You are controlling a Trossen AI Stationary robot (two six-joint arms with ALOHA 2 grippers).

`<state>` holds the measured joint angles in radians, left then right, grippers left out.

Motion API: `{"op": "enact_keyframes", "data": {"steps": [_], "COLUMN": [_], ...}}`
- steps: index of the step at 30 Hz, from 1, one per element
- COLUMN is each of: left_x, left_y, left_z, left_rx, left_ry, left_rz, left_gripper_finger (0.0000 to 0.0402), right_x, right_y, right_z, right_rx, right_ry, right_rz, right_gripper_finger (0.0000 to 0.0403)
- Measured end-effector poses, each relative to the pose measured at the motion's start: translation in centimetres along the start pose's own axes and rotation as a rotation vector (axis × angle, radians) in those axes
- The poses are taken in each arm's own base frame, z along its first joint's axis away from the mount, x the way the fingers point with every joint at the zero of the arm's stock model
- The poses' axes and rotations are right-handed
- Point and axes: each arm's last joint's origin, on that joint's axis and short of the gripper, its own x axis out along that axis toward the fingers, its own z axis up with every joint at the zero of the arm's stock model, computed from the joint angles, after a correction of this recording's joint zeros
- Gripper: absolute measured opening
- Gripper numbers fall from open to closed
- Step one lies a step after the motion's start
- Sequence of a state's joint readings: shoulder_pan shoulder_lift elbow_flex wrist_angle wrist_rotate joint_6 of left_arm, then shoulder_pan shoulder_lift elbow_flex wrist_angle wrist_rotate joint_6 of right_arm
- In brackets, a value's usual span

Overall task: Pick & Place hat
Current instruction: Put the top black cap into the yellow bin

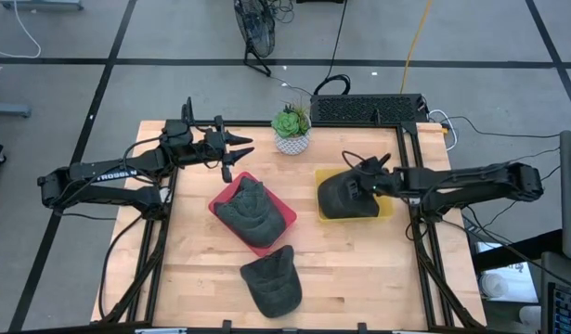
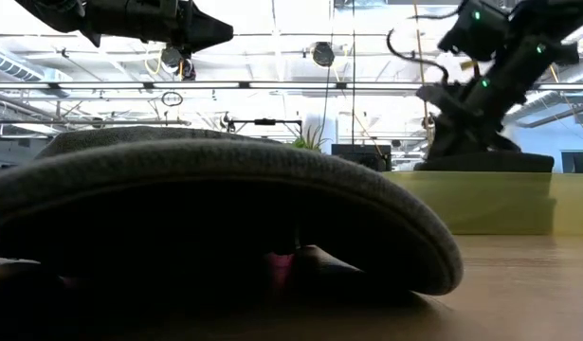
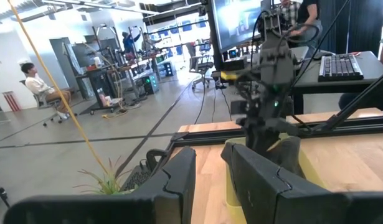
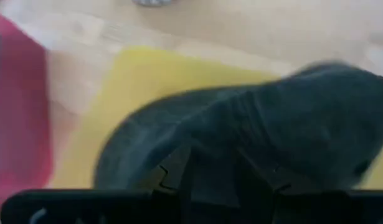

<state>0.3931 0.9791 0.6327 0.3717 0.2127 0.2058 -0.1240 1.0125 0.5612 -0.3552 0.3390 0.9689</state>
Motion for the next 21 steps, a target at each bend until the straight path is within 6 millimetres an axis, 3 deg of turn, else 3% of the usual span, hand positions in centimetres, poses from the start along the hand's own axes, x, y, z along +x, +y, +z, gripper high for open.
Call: {"op": "enact_keyframes", "data": {"steps": [5, 9, 14, 21], "left_x": [0.0, 0.0, 0.0, 0.0], "left_y": [0.0, 0.0, 0.0, 0.0], "left_z": [0.0, 0.0, 0.0, 0.0], "left_rx": [0.002, 0.006, 0.006, 0.009], "left_ry": [0.0, 0.0, 0.0, 0.0], "left_rz": [0.0, 0.0, 0.0, 0.0], "left_gripper_finger": [0.0108, 0.0108, 0.0108, 0.0108], "right_x": [1.1, 1.2, 0.6, -1.8], "right_y": [-1.7, -1.9, -1.2, -0.9], "right_z": [-1.6, -1.9, -1.1, 0.8], "right_rx": [0.058, 0.056, 0.046, 0.059], "right_ry": [0.044, 0.064, 0.02, -0.113], "right_rz": [-0.028, -0.012, 0.061, 0.152], "right_gripper_finger": [0.0093, 0.0093, 0.0093, 0.0093]}}
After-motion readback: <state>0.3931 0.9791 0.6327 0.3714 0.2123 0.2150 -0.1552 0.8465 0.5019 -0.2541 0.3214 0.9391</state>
